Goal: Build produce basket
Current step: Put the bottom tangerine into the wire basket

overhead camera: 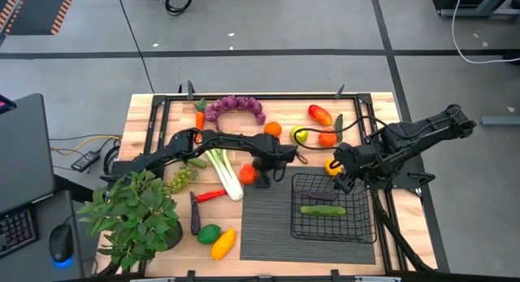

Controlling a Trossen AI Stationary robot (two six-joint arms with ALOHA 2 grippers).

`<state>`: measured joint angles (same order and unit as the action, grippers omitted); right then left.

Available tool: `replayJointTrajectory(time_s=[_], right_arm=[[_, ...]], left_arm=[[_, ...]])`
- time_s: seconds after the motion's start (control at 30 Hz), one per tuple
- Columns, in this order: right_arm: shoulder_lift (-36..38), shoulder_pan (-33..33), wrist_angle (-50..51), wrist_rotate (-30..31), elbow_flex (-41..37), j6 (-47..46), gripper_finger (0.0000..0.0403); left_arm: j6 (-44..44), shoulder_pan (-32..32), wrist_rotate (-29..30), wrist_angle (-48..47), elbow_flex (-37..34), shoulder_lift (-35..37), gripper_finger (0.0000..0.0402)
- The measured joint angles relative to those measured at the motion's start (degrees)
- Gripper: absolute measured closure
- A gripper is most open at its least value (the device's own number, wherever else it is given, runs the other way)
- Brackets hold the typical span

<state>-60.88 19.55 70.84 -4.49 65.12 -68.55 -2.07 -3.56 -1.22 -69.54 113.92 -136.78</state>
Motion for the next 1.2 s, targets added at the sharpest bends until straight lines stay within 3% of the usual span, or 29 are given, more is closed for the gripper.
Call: replayJointTrajectory(time_s=[0.23,0.8,1.1,1.2], right_arm=[[0.00,-0.02,-0.05,3.67,0.00,1.18,0.0074],[0.02,-0.01,-0.07,4.85,0.00,2.09,0.0074],[0.02,0.00,-0.06,4.89,0.00,3.08,0.0074],[0.02,0.00,-0.06,4.87,0.00,3.18,0.0074]], left_arm=[[0.46,-0.15,-0.03,-7.53,-0.02,1.81,0.0001],[6.82,-0.41,1.87,-10.24,-4.09,1.74,0.0002],[7.33,-0.30,1.85,-13.37,-4.86,1.67,0.0068],[7.41,-0.34,1.87,-14.03,-4.86,1.67,0.0069]])
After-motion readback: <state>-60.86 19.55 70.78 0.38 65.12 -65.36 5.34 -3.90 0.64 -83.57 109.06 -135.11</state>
